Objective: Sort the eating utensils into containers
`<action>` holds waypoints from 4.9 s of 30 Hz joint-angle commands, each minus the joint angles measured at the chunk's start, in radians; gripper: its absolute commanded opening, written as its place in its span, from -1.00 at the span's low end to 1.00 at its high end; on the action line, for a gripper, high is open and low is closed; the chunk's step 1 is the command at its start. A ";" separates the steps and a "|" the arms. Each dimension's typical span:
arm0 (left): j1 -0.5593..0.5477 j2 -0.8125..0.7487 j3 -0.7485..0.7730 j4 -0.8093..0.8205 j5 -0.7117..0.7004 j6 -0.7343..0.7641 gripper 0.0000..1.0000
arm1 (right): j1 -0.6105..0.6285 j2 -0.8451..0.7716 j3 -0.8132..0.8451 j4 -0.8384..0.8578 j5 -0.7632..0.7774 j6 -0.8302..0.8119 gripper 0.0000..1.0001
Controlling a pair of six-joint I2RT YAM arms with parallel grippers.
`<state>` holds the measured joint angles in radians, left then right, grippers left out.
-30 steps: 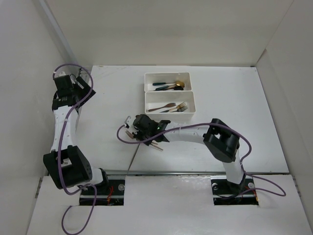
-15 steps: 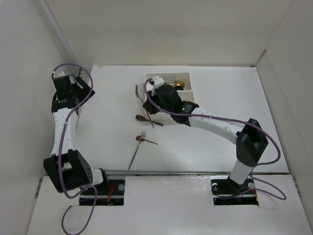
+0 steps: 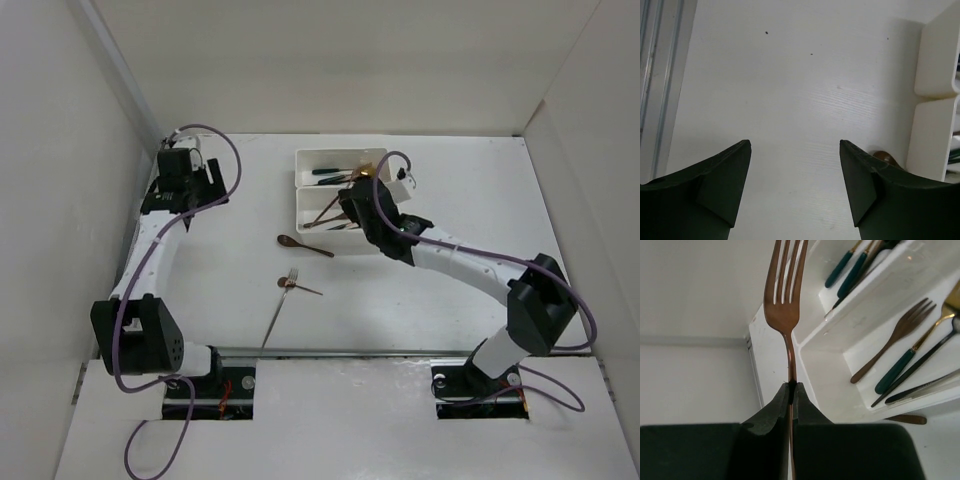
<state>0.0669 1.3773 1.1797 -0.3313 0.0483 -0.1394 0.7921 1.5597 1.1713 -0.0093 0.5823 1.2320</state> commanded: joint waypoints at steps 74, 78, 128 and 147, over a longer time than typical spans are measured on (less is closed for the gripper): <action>-0.573 0.019 -0.333 0.238 -0.639 1.119 -1.00 | -0.126 0.005 0.122 -0.024 0.203 -0.080 0.41; -0.564 -0.053 -0.356 0.281 -0.601 1.155 -1.00 | -0.162 0.028 0.146 -0.003 0.182 -0.103 0.41; -0.779 0.427 0.324 0.320 -0.092 0.901 0.26 | -0.518 -0.233 -0.004 0.209 -0.079 -0.695 0.41; -0.374 0.411 0.273 -0.395 -0.108 -0.379 0.35 | -0.183 -0.244 -0.058 0.209 0.341 -0.827 0.41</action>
<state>-0.2974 1.7836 1.4612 -0.5968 -0.1509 -0.4164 0.5816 1.3338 1.1126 0.1650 0.8238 0.4603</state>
